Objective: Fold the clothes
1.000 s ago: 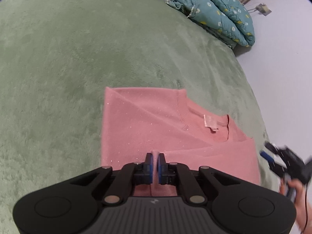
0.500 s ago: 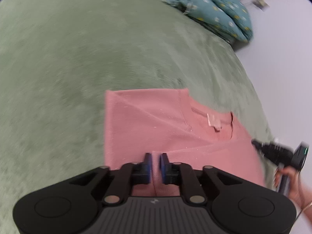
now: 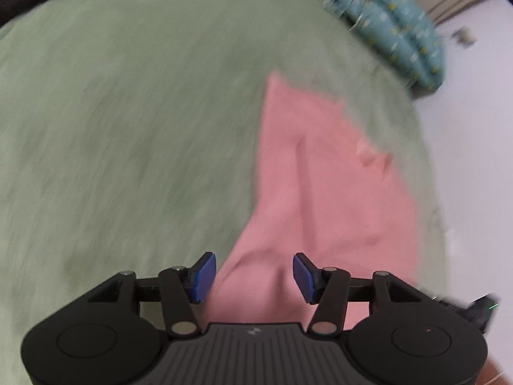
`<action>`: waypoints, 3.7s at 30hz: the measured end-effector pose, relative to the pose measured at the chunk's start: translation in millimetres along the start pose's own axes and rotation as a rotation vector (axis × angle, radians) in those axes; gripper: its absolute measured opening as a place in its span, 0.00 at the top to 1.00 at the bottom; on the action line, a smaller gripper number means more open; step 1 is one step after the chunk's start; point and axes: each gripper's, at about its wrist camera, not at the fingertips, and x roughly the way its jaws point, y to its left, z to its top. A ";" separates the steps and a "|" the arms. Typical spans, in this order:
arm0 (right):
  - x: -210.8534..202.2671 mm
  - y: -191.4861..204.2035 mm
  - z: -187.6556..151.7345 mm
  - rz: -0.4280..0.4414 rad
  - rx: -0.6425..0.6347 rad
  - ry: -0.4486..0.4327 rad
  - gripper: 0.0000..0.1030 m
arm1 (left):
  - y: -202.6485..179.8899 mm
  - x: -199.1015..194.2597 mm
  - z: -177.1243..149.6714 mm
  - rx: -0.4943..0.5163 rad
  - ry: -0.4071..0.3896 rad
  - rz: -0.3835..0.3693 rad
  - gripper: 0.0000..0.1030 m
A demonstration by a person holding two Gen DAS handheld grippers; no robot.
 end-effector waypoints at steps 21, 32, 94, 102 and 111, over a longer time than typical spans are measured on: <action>-79.8 -27.7 -113.3 -0.065 0.137 0.014 0.97 | 39.2 -49.4 -108.3 0.022 0.030 0.065 0.80; -119.1 -16.6 -190.6 -0.125 0.147 0.055 0.67 | 40.6 -60.6 -160.7 -0.061 0.135 -0.084 0.54; -119.3 -68.0 -303.9 0.290 0.341 -0.159 0.57 | 52.1 -64.5 -269.6 -0.087 -0.024 -0.438 0.61; -112.9 -81.1 -310.2 0.373 0.393 -0.194 0.57 | 77.1 -59.2 -277.8 -0.175 -0.038 -0.463 0.84; -110.0 -75.9 -308.4 0.400 0.380 -0.179 0.58 | 78.9 -62.0 -282.7 -0.261 -0.071 -0.466 0.85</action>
